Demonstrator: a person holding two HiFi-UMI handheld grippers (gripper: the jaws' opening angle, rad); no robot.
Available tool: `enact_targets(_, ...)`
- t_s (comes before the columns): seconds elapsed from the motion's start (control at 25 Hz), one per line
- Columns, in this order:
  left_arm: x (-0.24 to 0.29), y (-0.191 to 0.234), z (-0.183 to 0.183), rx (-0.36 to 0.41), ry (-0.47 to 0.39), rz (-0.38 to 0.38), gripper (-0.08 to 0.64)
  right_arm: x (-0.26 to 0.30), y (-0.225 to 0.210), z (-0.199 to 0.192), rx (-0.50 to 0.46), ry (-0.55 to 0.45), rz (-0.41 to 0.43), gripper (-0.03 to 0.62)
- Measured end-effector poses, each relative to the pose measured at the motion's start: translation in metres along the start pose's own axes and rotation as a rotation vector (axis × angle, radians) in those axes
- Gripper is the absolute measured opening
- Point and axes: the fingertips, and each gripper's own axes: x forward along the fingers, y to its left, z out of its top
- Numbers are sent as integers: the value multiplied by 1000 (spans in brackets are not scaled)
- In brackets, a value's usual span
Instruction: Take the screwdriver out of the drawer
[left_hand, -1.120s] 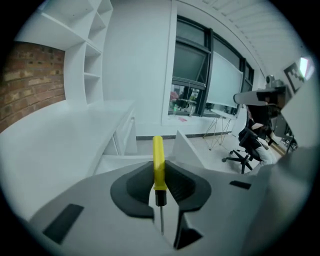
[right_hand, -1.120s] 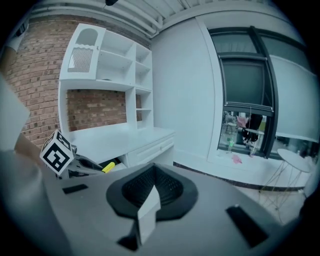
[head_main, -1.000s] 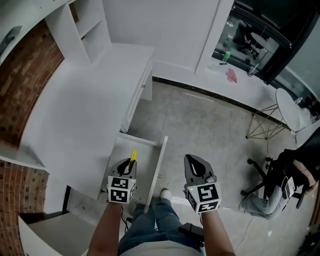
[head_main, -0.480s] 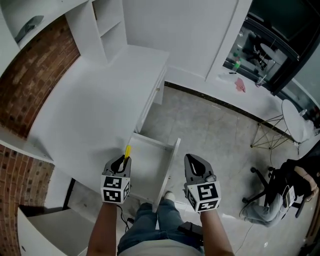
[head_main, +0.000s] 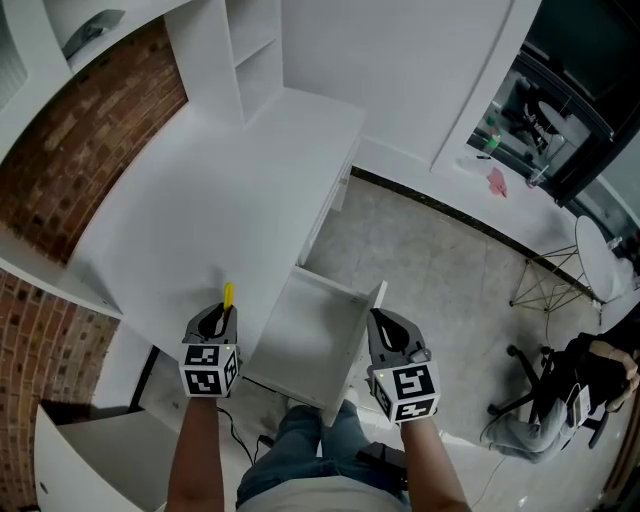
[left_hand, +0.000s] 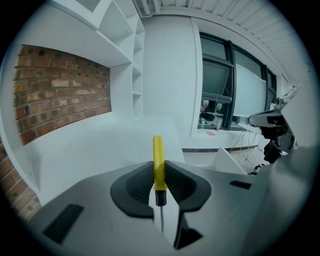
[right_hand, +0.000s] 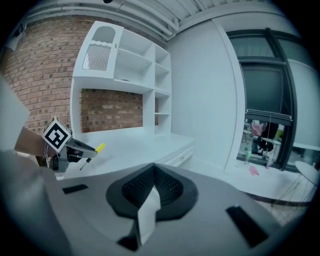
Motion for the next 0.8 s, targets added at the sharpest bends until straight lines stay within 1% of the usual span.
enact_targets(0.16, 12, 22, -7, -3, 36, 11, 75, 8, 8, 0, -5, 6, -6, 12)
enact_targets(0.32, 30, 35, -27, 2, 121, 16, 75, 9, 12, -12, 3, 43, -16, 12)
enact_targets(0.4, 41, 39, -33, 1, 148, 17, 75, 8, 10, -19, 5, 62, -25, 12)
enact_targets(0.64, 61, 51, -41, 2, 186, 38, 78, 13, 16, -39, 20, 109, -38, 12)
enact_targets(0.8, 66, 52, -42, -4, 184, 47, 80, 14, 18, -45, 19, 121, -39, 11)
